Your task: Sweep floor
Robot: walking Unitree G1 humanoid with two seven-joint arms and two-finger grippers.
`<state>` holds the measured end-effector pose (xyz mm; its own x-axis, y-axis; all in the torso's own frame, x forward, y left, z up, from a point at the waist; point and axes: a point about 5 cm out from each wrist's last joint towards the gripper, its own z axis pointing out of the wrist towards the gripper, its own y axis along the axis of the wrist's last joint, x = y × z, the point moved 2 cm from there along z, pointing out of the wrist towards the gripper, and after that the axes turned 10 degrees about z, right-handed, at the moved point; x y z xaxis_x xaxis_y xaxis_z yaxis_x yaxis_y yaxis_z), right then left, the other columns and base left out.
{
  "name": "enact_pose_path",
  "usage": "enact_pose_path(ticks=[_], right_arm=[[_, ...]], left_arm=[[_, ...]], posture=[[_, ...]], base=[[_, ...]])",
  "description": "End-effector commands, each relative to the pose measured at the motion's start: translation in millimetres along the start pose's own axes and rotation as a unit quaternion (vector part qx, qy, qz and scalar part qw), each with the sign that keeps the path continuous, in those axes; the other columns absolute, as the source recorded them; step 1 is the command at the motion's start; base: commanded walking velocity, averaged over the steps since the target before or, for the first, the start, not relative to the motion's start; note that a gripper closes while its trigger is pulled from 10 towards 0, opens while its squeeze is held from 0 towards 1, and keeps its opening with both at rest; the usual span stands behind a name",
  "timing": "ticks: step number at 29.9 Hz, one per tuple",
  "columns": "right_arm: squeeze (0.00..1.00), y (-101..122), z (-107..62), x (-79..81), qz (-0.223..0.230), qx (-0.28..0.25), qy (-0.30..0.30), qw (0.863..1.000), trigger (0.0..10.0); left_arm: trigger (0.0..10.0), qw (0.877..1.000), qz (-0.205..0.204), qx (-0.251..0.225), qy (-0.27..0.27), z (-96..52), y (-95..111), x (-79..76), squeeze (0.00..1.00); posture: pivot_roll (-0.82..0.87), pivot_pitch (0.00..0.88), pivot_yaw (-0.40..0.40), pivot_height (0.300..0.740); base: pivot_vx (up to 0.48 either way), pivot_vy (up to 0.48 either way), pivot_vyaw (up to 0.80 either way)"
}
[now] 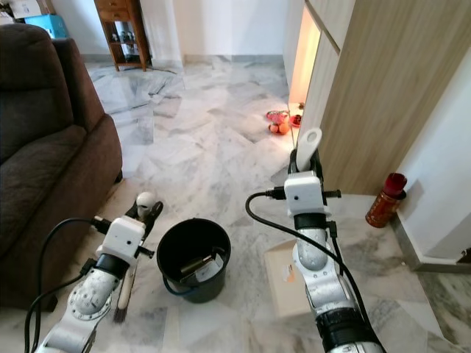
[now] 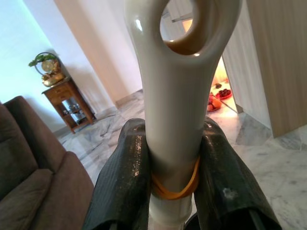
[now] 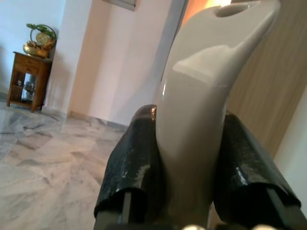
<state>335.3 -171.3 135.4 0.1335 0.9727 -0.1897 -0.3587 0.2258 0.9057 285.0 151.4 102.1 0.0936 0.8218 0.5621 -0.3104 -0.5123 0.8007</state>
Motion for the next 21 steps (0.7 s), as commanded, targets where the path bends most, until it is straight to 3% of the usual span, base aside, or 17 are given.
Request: enact_pose_path(ticks=[1, 21], right_arm=[[0.00, 1.9, 1.2, -0.7, 0.001, -0.014, 0.009, 1.000, 10.0], [0.00, -31.5, -11.6, -6.6, 0.063, 0.060, -0.014, 0.996, 10.0]], left_arm=[[10.0, 1.000, 0.002, -0.017, 0.009, 1.0, 7.8, 6.1, 0.00], [10.0, 0.999, -0.034, -0.018, 0.014, 1.8, 13.7, -1.7, 0.00]], posture=[[0.16, 0.000, 0.024, 0.740], [0.16, 0.000, 0.011, 0.740]], base=[[0.000, 0.000, 0.00], [0.000, 0.000, 0.00]])
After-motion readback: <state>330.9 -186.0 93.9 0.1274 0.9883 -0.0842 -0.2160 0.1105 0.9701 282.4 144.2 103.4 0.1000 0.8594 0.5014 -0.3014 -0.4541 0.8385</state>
